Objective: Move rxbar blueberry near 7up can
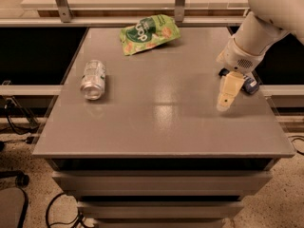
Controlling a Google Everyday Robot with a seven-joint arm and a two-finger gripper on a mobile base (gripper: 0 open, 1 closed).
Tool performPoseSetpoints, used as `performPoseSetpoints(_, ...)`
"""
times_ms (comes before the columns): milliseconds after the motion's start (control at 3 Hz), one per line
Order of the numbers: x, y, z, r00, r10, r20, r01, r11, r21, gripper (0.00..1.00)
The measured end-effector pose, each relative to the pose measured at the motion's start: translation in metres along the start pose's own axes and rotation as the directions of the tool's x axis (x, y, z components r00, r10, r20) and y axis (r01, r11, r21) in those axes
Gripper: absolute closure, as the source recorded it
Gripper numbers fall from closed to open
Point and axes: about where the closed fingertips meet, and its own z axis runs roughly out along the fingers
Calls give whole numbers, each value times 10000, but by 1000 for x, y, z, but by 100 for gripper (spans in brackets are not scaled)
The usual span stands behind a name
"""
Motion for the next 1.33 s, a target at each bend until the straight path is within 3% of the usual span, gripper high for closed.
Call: performPoseSetpoints(1333, 37, -51, 17, 9932, 1101, -371, -1082, 9929, 484, 0)
